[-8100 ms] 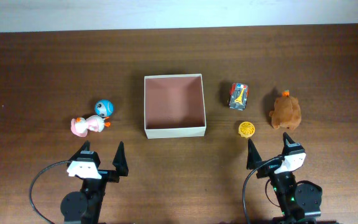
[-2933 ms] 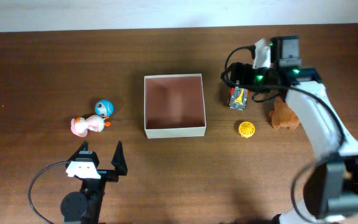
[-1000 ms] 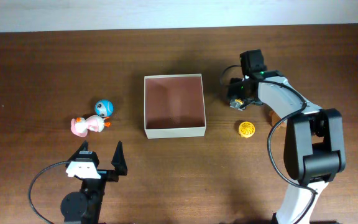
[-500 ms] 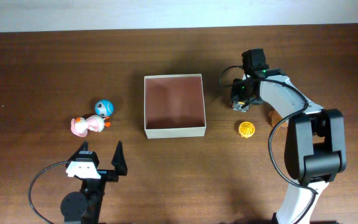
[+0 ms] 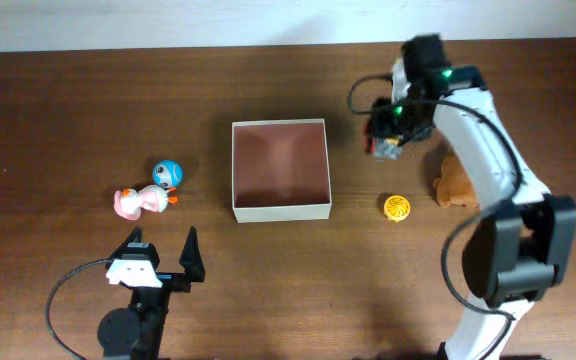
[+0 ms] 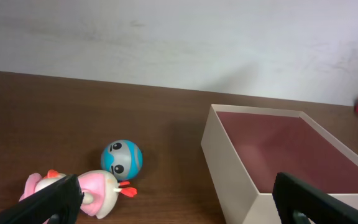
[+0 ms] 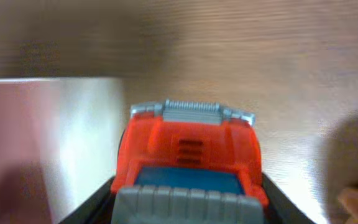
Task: Pack container
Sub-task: 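Lift the truck with the right gripper and carry it over the box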
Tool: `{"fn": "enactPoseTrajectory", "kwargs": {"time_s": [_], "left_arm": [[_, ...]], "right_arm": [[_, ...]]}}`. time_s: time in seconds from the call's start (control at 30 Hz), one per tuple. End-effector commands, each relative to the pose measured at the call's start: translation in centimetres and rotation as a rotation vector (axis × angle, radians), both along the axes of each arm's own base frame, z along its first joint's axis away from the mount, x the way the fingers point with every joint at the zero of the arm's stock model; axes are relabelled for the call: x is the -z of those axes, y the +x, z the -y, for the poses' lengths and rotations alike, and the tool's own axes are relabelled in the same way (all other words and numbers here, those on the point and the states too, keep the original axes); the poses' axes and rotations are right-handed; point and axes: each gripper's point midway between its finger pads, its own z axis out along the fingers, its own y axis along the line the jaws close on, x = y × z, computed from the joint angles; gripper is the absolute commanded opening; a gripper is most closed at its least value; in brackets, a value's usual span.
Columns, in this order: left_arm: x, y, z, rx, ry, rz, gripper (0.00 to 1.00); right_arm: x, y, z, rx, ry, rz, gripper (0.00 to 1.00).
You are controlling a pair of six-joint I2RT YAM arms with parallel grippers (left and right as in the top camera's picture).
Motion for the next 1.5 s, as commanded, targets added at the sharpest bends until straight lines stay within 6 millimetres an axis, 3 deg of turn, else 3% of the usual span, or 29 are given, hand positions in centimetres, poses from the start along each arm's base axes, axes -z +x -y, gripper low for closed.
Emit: {"fn": "enactPoseTrajectory", "kwargs": {"time_s": [0.0, 0.1, 0.2, 0.47, 0.57, 0.73, 0.97, 1.47], "left_arm": [[0.2, 0.0, 0.0, 0.000, 0.016, 0.003, 0.99], [0.2, 0.0, 0.0, 0.000, 0.016, 0.002, 1.00], [0.2, 0.0, 0.0, 0.001, 0.016, 0.003, 1.00], [0.2, 0.0, 0.0, 0.001, 0.016, 0.003, 0.99], [0.2, 0.0, 0.0, 0.000, 0.016, 0.003, 1.00], [0.2, 0.0, 0.0, 0.000, 0.016, 0.003, 0.99], [0.2, 0.0, 0.0, 0.000, 0.016, 0.003, 0.99], [0.2, 0.0, 0.0, 0.000, 0.016, 0.003, 1.00]], "right_arm": [[-8.6, -1.0, -5.1, -0.231, 0.285, 0.166, 0.50], [-12.0, -2.2, -7.6, -0.325, 0.449, 0.214, 0.51], [-13.2, -3.2, -9.4, -0.386, 0.536, 0.215, 0.50], [-11.7, -5.2, -15.8, -0.523, 0.506, 0.210, 0.53], [-10.0, -5.1, -17.8, -0.516, 0.456, 0.187, 0.54], [-5.2, -4.2, -20.0, -0.422, 0.343, 0.113, 0.54], [0.7, -2.3, -21.4, -0.255, 0.172, 0.081, 0.54], [5.4, -0.9, -23.1, -0.093, -0.079, 0.201, 0.53]]}}
